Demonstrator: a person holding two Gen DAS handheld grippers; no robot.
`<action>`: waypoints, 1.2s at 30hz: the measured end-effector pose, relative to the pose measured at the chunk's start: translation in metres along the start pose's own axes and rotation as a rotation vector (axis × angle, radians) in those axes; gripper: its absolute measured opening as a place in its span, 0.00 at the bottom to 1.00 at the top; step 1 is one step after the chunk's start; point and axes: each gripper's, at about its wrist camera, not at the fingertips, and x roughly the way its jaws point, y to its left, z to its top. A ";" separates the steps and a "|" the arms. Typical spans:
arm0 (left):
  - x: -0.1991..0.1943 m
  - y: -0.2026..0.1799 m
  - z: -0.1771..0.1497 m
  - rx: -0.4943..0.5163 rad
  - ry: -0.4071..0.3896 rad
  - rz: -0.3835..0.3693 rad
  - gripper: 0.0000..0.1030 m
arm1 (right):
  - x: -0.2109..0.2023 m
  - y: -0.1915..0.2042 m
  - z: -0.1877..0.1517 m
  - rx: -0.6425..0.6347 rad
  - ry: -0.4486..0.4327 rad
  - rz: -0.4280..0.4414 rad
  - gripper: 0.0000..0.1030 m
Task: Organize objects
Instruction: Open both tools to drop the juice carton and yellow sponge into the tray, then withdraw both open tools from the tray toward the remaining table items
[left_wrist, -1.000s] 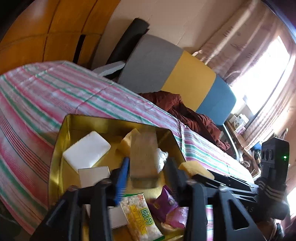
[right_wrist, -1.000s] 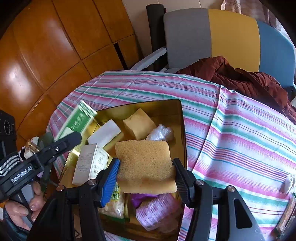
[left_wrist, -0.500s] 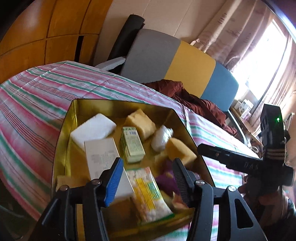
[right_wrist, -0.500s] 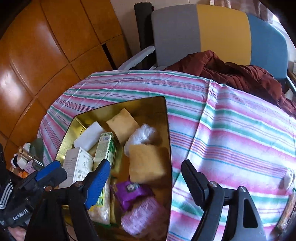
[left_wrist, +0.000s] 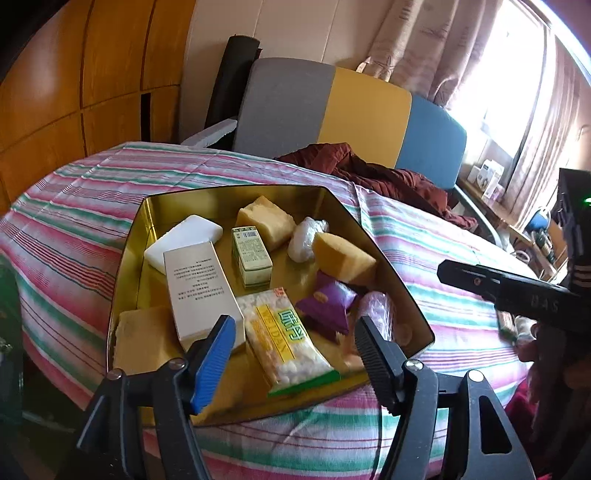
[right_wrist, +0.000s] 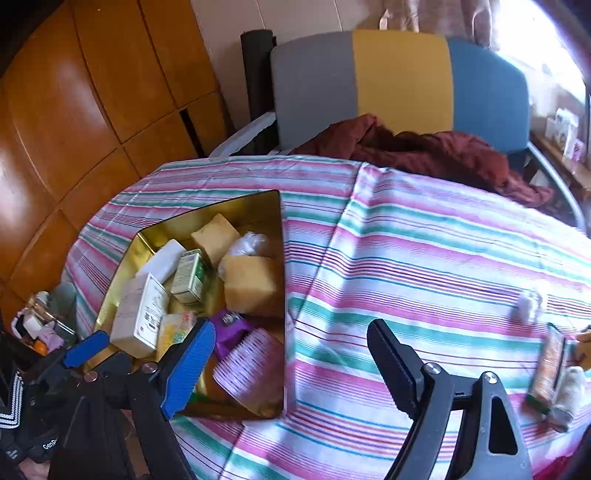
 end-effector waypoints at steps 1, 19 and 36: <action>-0.001 -0.002 -0.001 0.004 0.000 0.004 0.66 | -0.002 0.001 -0.003 -0.009 -0.001 -0.006 0.84; -0.018 -0.032 -0.011 0.104 -0.018 0.050 0.72 | -0.019 0.005 -0.034 -0.053 -0.008 -0.037 0.84; -0.012 -0.058 -0.018 0.193 0.010 0.035 0.73 | -0.033 -0.074 -0.044 0.062 0.008 -0.177 0.84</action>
